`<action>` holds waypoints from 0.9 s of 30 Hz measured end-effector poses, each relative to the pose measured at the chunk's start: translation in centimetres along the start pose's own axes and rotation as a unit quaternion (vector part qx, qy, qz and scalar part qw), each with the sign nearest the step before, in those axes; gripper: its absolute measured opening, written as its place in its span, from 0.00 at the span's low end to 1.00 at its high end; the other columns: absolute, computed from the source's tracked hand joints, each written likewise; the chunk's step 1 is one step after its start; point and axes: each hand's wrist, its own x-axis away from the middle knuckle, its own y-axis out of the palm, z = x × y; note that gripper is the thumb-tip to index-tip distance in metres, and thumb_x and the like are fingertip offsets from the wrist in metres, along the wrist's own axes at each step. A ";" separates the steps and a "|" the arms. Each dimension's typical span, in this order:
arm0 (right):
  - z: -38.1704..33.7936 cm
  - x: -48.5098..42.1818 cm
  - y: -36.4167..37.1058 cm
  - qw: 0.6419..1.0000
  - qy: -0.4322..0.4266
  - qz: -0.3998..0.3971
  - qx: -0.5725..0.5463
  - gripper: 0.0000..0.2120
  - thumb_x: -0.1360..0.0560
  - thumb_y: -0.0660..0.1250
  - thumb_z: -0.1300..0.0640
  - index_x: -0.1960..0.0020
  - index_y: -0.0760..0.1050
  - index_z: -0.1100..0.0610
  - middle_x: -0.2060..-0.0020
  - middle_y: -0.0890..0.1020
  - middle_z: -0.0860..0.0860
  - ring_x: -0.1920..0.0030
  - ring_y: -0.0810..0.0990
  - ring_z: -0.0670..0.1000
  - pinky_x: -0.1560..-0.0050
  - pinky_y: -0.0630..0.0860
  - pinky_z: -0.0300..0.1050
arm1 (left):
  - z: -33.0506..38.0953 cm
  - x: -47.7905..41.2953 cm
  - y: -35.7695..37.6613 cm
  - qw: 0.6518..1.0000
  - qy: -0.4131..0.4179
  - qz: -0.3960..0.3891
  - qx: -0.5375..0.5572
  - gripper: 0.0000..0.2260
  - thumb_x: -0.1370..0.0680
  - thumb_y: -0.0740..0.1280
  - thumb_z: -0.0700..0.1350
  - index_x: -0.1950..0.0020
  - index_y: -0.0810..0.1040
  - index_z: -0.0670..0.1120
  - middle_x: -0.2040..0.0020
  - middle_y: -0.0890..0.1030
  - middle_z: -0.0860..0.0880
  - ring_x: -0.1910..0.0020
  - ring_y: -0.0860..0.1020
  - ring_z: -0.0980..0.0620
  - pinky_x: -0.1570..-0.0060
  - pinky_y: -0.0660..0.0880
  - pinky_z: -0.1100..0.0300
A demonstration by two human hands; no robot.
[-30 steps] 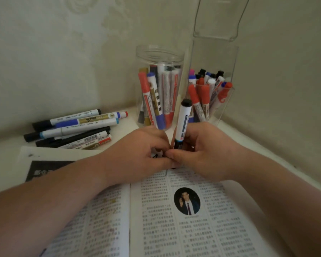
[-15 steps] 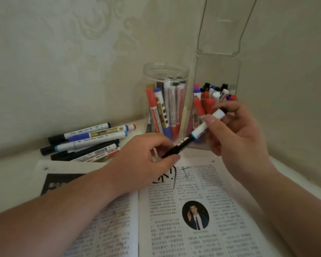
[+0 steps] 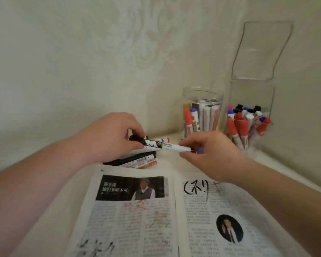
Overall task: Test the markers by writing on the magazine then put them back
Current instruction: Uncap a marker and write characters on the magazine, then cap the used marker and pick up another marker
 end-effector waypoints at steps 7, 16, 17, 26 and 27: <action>-4.5 -3.8 4.3 0.959 -0.100 0.005 0.266 0.15 0.19 0.64 0.51 0.32 0.73 0.49 0.43 0.76 0.49 0.46 0.79 0.54 0.49 0.79 0.51 | -4.7 3.9 1.8 0.990 -0.109 0.046 -0.070 0.10 0.25 0.73 0.53 0.44 0.81 0.55 0.50 0.74 0.58 0.51 0.77 0.53 0.52 0.75 0.55; -0.6 1.5 -8.4 0.952 0.007 0.269 0.144 0.03 0.26 0.71 0.55 0.59 0.81 0.50 0.67 0.80 0.42 0.67 0.76 0.42 0.65 0.68 0.38 | 8.3 0.7 4.7 0.995 0.089 -0.048 0.005 0.10 0.21 0.65 0.61 0.50 0.80 0.56 0.55 0.80 0.58 0.56 0.74 0.58 0.56 0.71 0.60; 0.1 1.3 -10.4 0.949 0.046 0.274 0.152 0.04 0.26 0.71 0.56 0.59 0.80 0.49 0.65 0.82 0.43 0.67 0.76 0.42 0.64 0.67 0.38 | 9.7 0.0 5.5 0.993 0.109 -0.049 0.015 0.11 0.21 0.64 0.60 0.49 0.80 0.56 0.54 0.80 0.57 0.55 0.74 0.57 0.55 0.71 0.60; 0.9 -2.7 -14.7 0.947 0.138 0.065 0.282 0.06 0.25 0.74 0.47 0.55 0.83 0.49 0.62 0.82 0.45 0.61 0.79 0.44 0.62 0.72 0.42 | 8.7 -0.9 11.0 0.990 0.090 0.031 0.101 0.09 0.20 0.61 0.56 0.48 0.80 0.58 0.52 0.77 0.62 0.54 0.75 0.62 0.50 0.75 0.62; 0.4 -3.1 -14.5 0.947 0.136 0.049 0.286 0.06 0.25 0.73 0.47 0.56 0.83 0.49 0.64 0.83 0.45 0.63 0.80 0.44 0.64 0.72 0.41 | 8.6 -0.9 10.9 0.990 0.082 0.043 0.110 0.08 0.20 0.62 0.55 0.47 0.80 0.59 0.52 0.77 0.63 0.55 0.74 0.65 0.52 0.72 0.67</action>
